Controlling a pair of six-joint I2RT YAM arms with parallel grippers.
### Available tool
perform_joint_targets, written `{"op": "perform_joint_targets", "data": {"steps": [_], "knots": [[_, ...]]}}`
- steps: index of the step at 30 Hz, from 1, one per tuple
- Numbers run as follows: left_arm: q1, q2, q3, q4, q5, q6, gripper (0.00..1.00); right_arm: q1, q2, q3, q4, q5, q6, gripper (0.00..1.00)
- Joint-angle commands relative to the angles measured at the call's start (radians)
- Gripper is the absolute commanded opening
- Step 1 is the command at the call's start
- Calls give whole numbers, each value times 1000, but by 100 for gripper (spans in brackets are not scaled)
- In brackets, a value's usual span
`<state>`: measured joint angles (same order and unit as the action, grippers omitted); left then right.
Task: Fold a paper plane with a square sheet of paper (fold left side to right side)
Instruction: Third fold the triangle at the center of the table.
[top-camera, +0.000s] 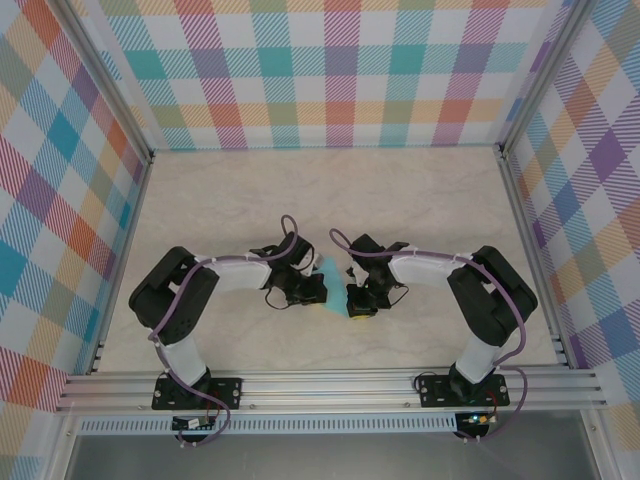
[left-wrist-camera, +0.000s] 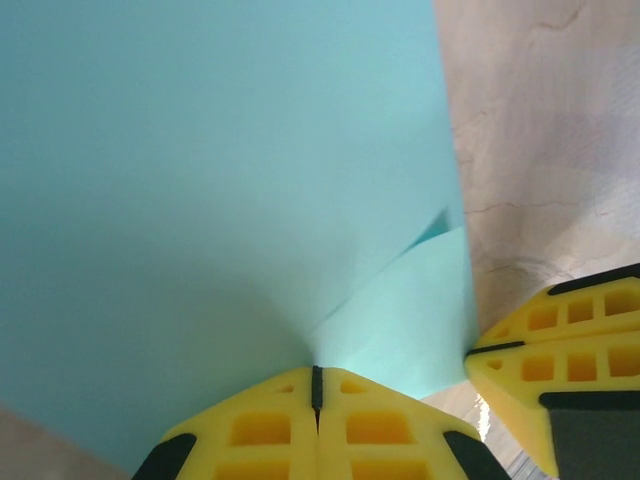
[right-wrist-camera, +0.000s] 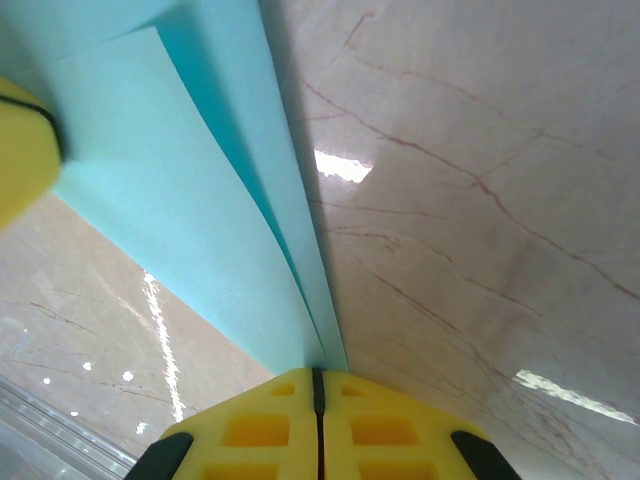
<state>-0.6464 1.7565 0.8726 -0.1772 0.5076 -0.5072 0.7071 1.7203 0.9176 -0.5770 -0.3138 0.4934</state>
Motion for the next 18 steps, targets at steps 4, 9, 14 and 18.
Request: {"op": "perform_joint_targets", "data": {"steps": [4,9,14,18], "knots": [[94,-53,-99,-125,-138,59,0,5,62,-46,-82,138,-5,7],[133,-89,-130,-130,-135,69,0,5,58,-45,-60,118,-4,7],[152,-150,-113,-151,-118,75,3,5,11,-17,-12,91,-15,10],[169,-234,-101,-170,-109,61,12,5,-73,24,-9,124,-49,19]]}}
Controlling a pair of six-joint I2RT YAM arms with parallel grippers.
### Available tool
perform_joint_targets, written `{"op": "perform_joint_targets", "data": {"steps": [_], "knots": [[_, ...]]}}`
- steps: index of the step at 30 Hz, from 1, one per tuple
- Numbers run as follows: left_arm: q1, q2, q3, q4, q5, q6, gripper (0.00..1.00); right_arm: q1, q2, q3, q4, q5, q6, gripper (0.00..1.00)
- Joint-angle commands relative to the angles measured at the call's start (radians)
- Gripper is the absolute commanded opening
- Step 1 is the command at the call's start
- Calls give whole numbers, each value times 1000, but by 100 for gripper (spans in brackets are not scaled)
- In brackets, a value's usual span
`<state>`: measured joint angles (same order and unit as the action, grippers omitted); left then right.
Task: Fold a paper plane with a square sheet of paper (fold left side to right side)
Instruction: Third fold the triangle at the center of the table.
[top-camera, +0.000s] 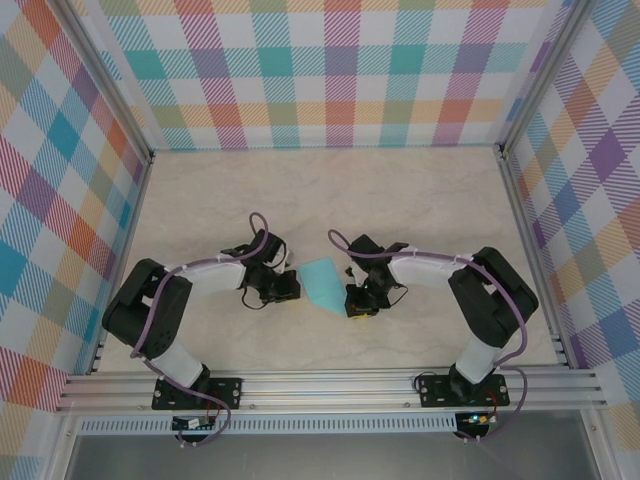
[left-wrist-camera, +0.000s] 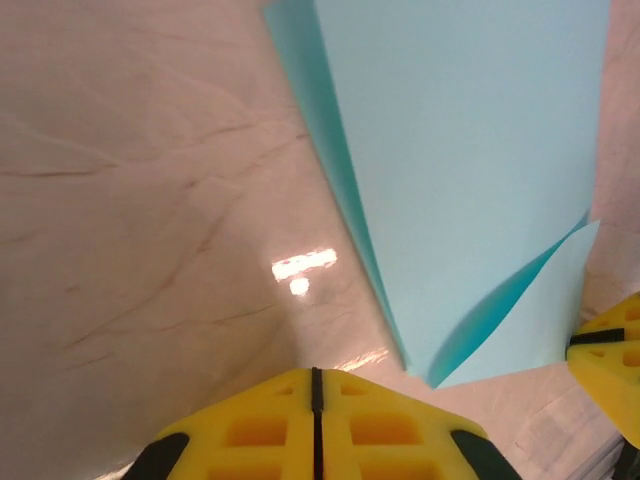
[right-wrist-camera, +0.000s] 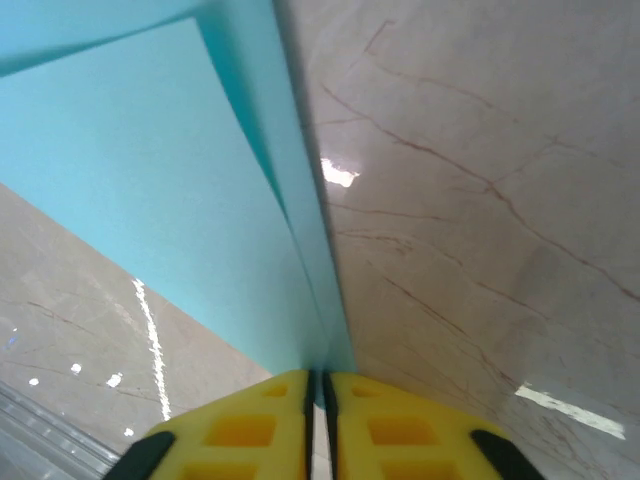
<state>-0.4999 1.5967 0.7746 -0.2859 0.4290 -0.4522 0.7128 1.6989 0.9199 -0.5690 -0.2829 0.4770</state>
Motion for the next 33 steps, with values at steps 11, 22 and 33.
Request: {"op": "perform_joint_targets", "data": {"steps": [11,22,33], "knots": [[-37,-211,-50,89,82,-158,23,1,-99,23,-5,61,-37,20],[-180,-215,-23,190,111,-234,20,1,-162,22,-106,192,-39,24],[-258,60,150,221,96,-213,16,8,-244,-75,68,-61,-20,16]]}}
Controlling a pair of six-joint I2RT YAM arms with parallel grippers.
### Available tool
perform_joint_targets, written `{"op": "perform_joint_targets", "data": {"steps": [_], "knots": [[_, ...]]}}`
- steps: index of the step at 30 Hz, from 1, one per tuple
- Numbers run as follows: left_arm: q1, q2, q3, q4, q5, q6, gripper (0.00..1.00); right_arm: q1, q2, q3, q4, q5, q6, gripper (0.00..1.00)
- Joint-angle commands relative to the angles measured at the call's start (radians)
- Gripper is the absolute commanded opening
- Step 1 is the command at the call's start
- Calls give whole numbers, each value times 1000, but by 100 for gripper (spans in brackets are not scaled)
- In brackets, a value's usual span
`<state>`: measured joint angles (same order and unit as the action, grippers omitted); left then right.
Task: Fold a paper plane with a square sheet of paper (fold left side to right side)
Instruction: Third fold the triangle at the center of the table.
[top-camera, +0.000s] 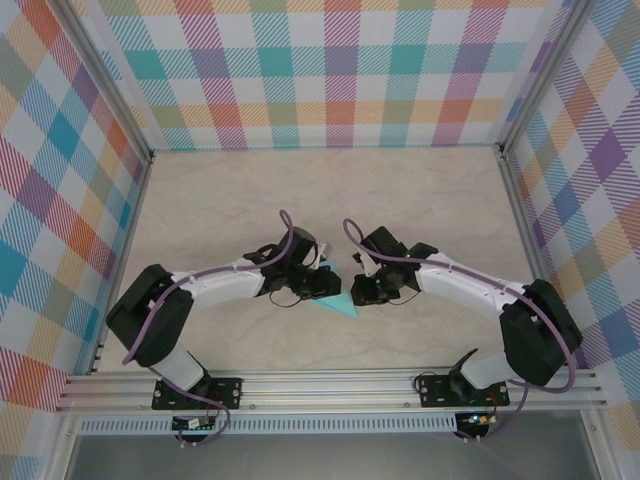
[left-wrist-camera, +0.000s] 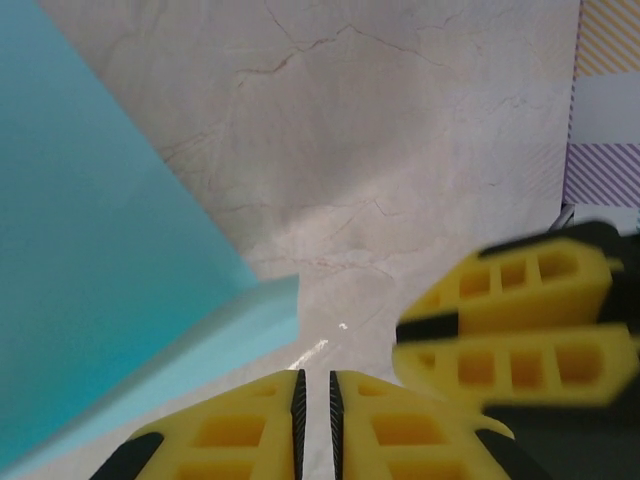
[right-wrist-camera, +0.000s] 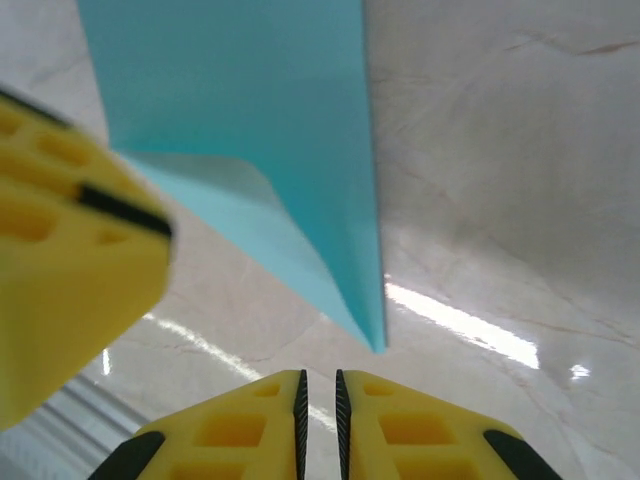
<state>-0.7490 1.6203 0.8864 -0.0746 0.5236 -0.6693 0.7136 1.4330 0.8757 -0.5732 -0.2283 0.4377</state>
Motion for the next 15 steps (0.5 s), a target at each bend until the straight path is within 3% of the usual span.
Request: {"op": "perform_joint_targets", "data": {"steps": [1,6,15], "knots": [[-10,52,49,-7,-13,10,15,10,40,-35,89,-134,23,16],[-9,85,68,-68,-75,37,13,11,149,-18,124,-153,29,14],[-7,7,42,-139,-118,72,13,10,253,2,76,-65,51,13]]}}
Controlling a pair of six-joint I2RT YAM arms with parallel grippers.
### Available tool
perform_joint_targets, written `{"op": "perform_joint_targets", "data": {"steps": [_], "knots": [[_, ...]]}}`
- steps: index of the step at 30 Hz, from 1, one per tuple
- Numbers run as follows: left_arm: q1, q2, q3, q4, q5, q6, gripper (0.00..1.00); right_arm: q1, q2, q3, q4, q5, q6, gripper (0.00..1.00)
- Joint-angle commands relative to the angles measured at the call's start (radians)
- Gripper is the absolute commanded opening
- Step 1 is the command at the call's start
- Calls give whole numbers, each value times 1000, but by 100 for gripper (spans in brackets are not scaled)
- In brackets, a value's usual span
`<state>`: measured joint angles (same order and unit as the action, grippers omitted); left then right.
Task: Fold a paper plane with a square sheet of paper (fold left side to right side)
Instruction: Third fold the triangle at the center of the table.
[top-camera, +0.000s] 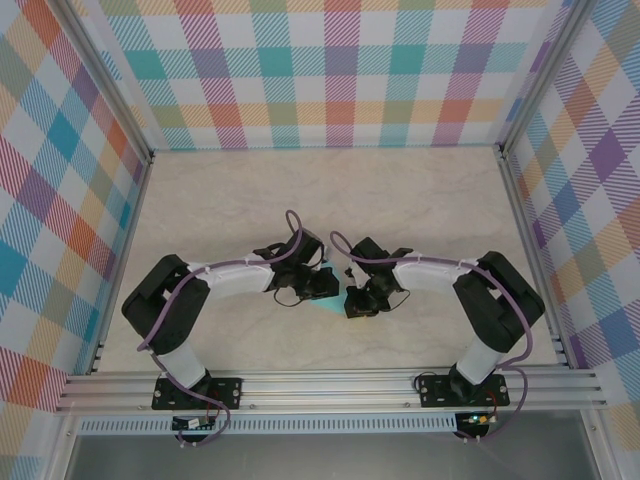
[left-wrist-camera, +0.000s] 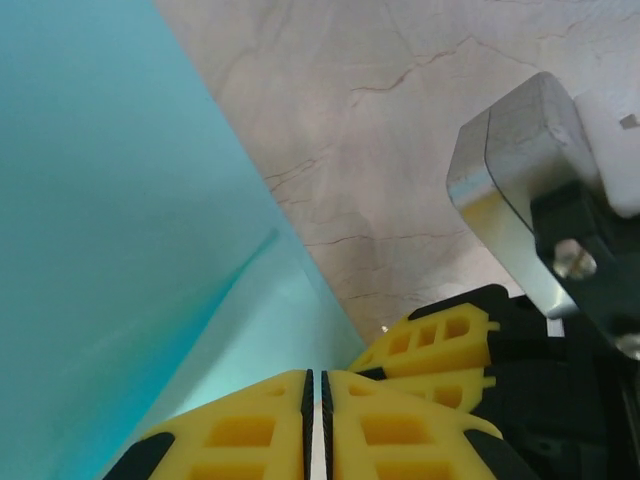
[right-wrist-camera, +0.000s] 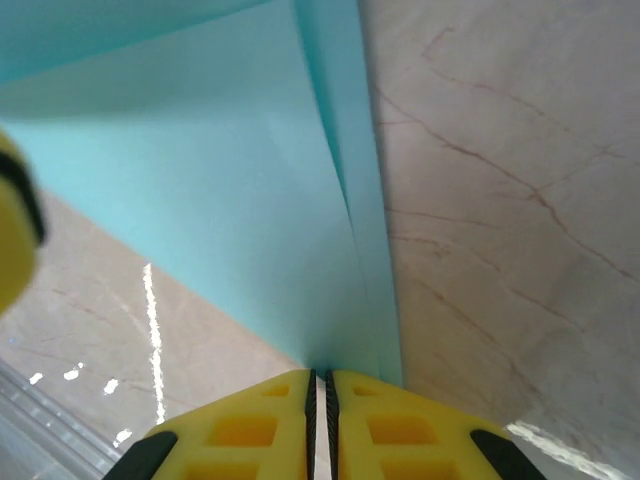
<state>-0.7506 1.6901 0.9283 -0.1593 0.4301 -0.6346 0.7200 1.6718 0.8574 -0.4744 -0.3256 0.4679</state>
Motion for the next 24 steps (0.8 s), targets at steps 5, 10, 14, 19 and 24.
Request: {"op": "perform_joint_targets", "data": {"steps": [5,10,14,19,24], "knots": [[-13,-75,-26,-36,39,38,12,4,36,19,-49,56,27,13],[-53,-13,-18,18,77,18,9,4,49,18,-58,64,29,12],[-70,38,-1,41,81,3,7,4,51,19,-68,71,24,12],[-72,63,7,25,66,2,5,4,53,20,-73,73,22,12],[-73,64,-5,13,64,2,4,4,58,20,-72,75,23,11]]}}
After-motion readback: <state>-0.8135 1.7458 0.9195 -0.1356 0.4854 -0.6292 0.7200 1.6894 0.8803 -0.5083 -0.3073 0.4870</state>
